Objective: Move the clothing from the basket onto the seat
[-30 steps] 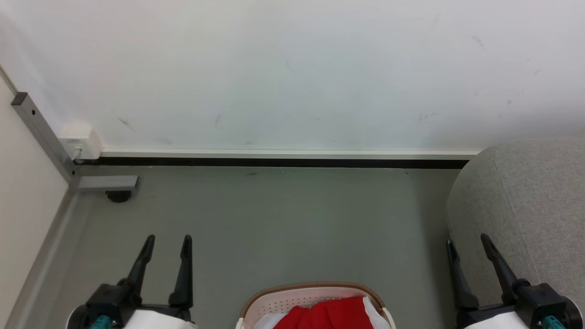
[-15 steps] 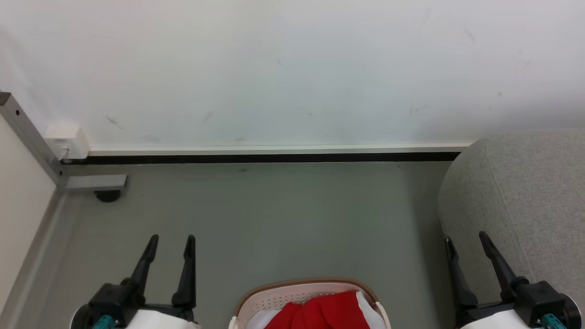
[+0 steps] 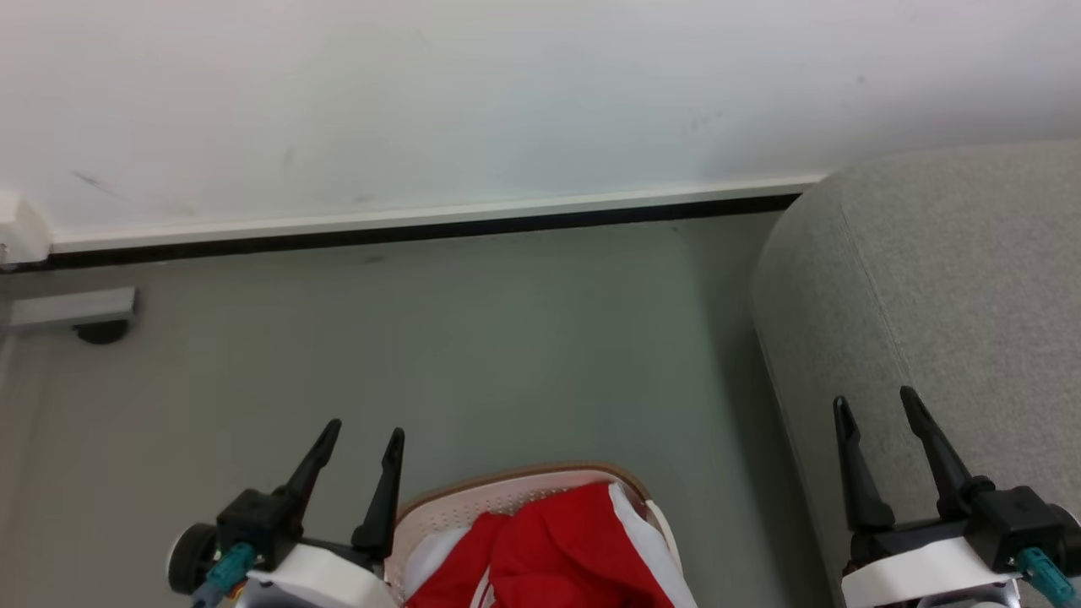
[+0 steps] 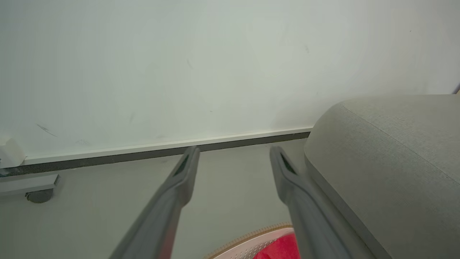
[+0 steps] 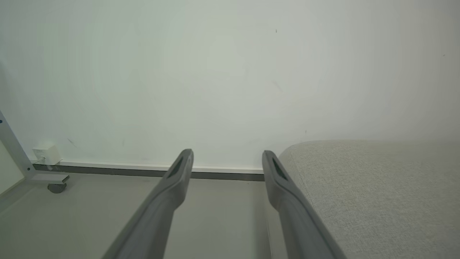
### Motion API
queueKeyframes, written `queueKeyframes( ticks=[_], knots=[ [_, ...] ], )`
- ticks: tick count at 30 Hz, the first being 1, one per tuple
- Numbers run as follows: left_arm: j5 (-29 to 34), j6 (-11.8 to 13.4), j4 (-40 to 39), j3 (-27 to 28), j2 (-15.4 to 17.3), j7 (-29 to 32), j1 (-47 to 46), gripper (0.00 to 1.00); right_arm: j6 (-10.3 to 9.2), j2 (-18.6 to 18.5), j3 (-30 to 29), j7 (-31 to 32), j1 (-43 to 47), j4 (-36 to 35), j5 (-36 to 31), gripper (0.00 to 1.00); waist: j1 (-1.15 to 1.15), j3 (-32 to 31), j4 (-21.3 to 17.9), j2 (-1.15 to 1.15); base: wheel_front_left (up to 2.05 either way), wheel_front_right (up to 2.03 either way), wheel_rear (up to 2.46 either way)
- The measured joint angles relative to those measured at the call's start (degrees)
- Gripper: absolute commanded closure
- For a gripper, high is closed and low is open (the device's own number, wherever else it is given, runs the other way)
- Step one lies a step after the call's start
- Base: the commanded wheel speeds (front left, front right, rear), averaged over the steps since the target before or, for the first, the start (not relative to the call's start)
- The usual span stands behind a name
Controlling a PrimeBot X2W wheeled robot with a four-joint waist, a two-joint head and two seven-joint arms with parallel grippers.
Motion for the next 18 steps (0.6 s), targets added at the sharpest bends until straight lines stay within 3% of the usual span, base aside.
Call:
queueKeyframes(
  ticks=[8, 18],
  knots=[
    [-1.46, -0.07, 10.09, -5.25, 3.13, 0.0, -5.72, 0.0, 0.0, -0.02, -1.33, 0.01, -2.3, -1.05, 0.21, 0.0, 0.0, 5.27, -3.65, 0.0, 0.0, 0.0, 0.0],
    [-7.35, -0.21, 29.04, -20.01, 6.2, 3.1, -15.95, 0.0, 0.0, -0.04, -2.24, 0.01, -5.1, -2.98, 1.37, 0.0, 0.0, 12.53, -7.28, 0.0, 0.0, 0.0, 0.0]
  ],
)
